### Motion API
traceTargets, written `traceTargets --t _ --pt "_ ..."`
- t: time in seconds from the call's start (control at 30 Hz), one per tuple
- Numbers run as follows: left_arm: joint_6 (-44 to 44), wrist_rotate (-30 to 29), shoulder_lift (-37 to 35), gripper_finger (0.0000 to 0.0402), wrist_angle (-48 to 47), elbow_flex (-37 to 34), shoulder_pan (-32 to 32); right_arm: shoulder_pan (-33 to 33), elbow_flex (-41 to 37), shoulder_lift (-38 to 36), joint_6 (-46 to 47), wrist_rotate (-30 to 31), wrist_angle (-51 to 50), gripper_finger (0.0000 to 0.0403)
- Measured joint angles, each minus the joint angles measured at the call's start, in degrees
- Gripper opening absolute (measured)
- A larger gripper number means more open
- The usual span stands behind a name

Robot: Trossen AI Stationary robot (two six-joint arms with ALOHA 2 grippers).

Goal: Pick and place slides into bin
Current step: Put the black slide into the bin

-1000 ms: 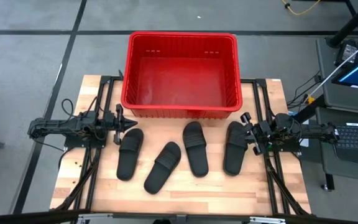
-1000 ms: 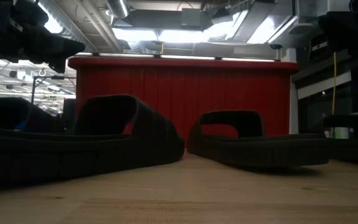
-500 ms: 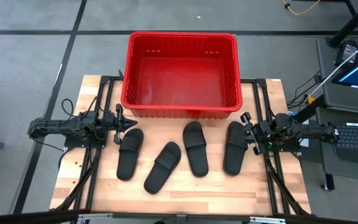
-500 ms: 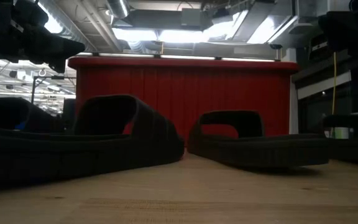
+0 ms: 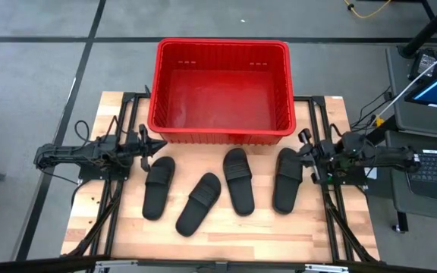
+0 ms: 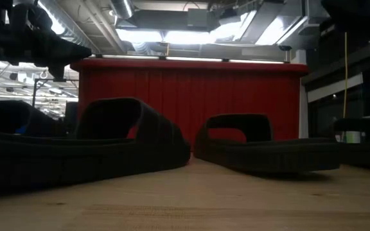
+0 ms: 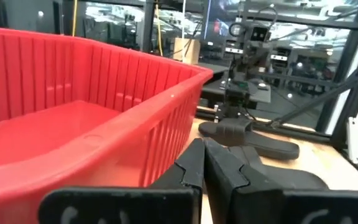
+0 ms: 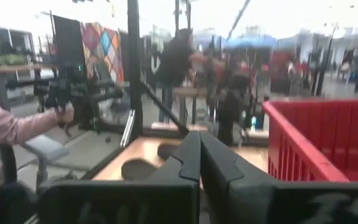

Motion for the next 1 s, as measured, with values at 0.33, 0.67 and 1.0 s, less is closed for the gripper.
traceTargets --t 0.33,0.67,1.0 --pt "2.18 8.9 0.63 0.0002 -5.17 9.67 0.0 0.14 12.7 11.02 1.24 -0.41 -8.55 0.0004" --pt "7.14 15.55 14.5 0.0003 -13.21 19.71 -0.11 5.02 21.64 19.54 1.35 0.39 -14.03 0.0003" --pt "12.53 21.75 30.5 0.0041 -2.32 23.05 -4.0 14.42 22.02 26.86 2.75 7.91 -14.14 0.0003"
